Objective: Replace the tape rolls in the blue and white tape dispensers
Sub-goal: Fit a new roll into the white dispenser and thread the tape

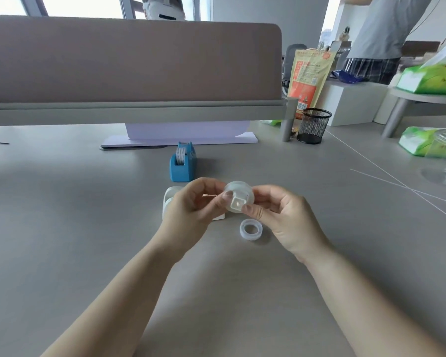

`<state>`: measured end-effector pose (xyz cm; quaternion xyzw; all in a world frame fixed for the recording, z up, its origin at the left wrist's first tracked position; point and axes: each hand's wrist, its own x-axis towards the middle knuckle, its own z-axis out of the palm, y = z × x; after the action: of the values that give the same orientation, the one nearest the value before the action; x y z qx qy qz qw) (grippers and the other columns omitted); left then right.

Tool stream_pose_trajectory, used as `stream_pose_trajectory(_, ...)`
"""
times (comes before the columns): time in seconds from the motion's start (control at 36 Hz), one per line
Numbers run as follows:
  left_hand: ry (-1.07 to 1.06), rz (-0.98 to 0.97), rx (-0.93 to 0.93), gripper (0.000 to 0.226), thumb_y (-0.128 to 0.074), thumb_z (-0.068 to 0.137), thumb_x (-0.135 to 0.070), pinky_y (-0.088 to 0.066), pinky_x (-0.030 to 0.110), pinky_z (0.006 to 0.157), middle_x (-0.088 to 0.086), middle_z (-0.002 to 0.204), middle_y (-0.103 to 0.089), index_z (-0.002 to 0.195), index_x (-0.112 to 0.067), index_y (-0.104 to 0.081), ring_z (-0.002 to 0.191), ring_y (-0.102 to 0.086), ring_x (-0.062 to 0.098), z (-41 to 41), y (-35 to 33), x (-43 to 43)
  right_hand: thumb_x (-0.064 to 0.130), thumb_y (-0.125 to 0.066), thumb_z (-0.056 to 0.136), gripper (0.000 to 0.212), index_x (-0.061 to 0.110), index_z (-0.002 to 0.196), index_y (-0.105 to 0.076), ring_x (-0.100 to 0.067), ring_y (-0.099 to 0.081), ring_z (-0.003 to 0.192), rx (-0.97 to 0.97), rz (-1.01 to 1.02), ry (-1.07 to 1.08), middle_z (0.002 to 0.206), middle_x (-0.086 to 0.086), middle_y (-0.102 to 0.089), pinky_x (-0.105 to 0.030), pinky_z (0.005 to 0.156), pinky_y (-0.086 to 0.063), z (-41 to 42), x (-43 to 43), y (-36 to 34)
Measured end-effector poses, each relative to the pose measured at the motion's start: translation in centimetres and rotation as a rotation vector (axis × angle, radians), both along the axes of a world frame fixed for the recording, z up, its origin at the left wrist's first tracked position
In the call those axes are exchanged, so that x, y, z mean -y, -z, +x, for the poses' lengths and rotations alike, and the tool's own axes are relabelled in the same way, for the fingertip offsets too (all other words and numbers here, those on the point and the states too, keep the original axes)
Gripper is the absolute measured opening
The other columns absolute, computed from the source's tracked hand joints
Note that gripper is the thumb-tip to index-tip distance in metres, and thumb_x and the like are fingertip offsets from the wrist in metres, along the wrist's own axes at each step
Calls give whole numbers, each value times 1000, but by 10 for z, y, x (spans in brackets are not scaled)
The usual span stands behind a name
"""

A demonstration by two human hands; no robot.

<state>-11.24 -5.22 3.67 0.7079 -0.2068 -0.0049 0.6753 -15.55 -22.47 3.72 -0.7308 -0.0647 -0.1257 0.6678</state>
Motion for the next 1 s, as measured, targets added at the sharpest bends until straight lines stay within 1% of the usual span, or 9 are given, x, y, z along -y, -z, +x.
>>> stream_pose_trajectory(0.06, 32, 25, 22, 38, -70, 75, -26, -55, 37, 83, 14, 99, -72, 105, -3, -65, 89, -69, 23, -1, -1, 0, 29, -77, 67, 31, 15, 94, -71, -18, -71, 87, -1, -9, 16, 92, -3, -76, -28, 80, -56, 0, 1, 0)
stream_pose_trajectory(0.11, 35, 61, 50, 42, -72, 72, -27, -56, 36, 82, 14, 99, -72, 107, -4, -66, 90, -69, 25, -1, -1, 0, 28, -77, 68, 30, 14, 95, -71, -21, -71, 88, 6, -8, 3, 92, -5, -76, -30, 81, -56, 0, 0, -1)
stream_pose_trajectory(0.19, 14, 57, 59, 43, -73, 68, -28, -56, 37, 80, 16, 94, -72, 103, -3, -67, 86, -69, 25, 0, 1, -1, 24, -76, 68, 29, 11, 93, -71, -19, -72, 85, 17, 3, -5, 90, -5, -76, -24, 77, -56, 0, -2, -1)
stream_pose_trajectory(0.36, -26, 54, 72, 40, -73, 66, -29, -56, 49, 83, 19, 94, -72, 98, -5, -68, 88, -67, 37, 0, 1, 1, 15, -77, 74, 20, 11, 93, -71, -21, -71, 86, 18, -32, 26, 91, -6, -76, -27, 79, -57, 1, -1, 0)
stream_pose_trajectory(0.5, -55, 63, 88, 39, -73, 67, -28, -57, 47, 81, 18, 92, -72, 98, -5, -68, 86, -68, 35, -1, 2, 3, 13, -75, 77, 18, 9, 94, -70, -22, -71, 85, 34, -62, 53, 90, -8, -75, -27, 78, -57, 3, -1, 3)
stream_pose_trajectory(0.58, -78, 68, 93, 29, -74, 72, -20, -58, 46, 79, 19, 89, -71, 96, -5, -68, 85, -67, 37, 0, 3, 4, 12, -75, 77, 16, 9, 92, -70, -19, -71, 82, 51, -70, 70, 88, -8, -75, -26, 76, -56, 3, -1, 4)
stream_pose_trajectory(0.72, -98, 78, 126, 18, -74, 76, -10, -58, 37, 73, 16, 88, -71, 91, -4, -67, 82, -68, 35, 1, 4, 7, 12, -75, 77, 14, 11, 91, -70, -12, -68, 76, 79, -92, 90, 85, -5, -75, -21, 72, -54, 3, -1, 4)
stream_pose_trajectory(0.86, -101, 58, 151, 15, -74, 76, -8, -57, 29, 69, 16, 88, -71, 88, -2, -67, 79, -68, 32, 0, 4, 8, 16, -75, 77, 16, 11, 91, -70, -18, -70, 79, 96, -116, 105, 86, -4, -75, -25, 74, -56, 3, -1, 5)
stream_pose_trajectory(1.0, -49, 42, 121, 19, -74, 75, -12, -57, 42, 75, 17, 89, -71, 91, -3, -67, 79, -68, 29, 0, 3, 6, 19, -75, 76, 14, 15, 89, -71, -17, -70, 79, 99, -137, 120, 85, -2, -75, -27, 74, -56, 2, -1, 5)
